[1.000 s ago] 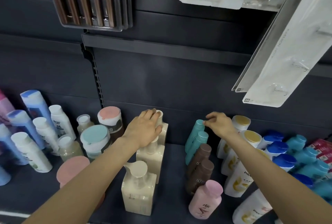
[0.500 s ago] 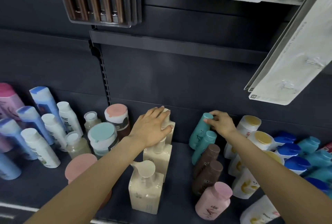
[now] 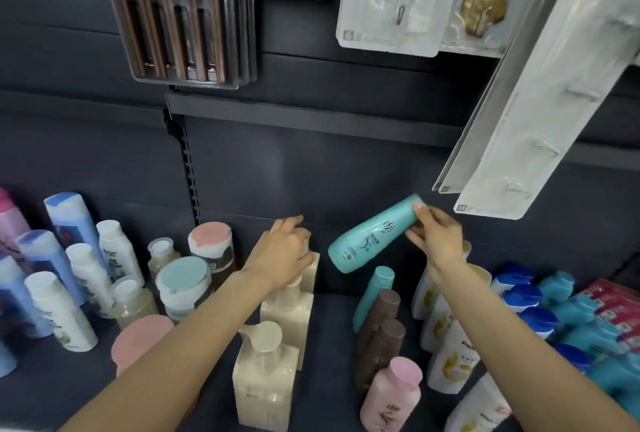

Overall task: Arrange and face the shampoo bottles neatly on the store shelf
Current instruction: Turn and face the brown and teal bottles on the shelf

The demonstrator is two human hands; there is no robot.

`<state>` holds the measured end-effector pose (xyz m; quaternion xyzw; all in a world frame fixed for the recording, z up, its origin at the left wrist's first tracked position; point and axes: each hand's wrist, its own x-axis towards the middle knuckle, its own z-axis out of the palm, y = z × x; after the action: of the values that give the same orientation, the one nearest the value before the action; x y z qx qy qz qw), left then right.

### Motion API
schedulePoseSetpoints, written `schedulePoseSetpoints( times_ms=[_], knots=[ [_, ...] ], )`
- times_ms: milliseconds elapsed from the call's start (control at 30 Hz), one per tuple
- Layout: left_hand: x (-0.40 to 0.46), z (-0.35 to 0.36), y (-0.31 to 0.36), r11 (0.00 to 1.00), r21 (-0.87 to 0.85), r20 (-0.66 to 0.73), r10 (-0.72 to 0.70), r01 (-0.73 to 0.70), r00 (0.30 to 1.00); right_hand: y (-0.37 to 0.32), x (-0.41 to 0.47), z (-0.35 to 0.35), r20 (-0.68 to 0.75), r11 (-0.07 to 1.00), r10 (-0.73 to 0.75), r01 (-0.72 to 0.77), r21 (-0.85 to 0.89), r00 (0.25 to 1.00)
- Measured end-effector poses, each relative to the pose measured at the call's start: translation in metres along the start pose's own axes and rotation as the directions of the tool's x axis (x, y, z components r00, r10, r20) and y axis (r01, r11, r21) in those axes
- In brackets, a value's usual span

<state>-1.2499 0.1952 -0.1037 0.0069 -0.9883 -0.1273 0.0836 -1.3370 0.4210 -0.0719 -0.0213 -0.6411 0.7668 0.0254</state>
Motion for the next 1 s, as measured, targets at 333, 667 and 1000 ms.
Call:
schedulePoseSetpoints(
  times_ms=[333,667,1000],
  knots=[
    [0.002,-0.017,0.025,0.603,-0.789,0.03,-0.155,0.119,0.987,-0.011,-0.025,0.006,0.094,0.858,0.235,-0.252,0.447,0.967],
    [-0.021,-0.039,0.028,0.571,-0.819,-0.197,-0.176,-0.064,0.964,-0.021,-0.04,0.01,0.228,0.82,0.33,-0.398,0.413,0.916],
    [-0.039,-0.054,0.029,0.5,-0.851,-0.319,-0.249,-0.16,0.914,-0.014,-0.051,0.01,0.342,0.734,0.396,-0.518,0.44,0.852]
  ],
)
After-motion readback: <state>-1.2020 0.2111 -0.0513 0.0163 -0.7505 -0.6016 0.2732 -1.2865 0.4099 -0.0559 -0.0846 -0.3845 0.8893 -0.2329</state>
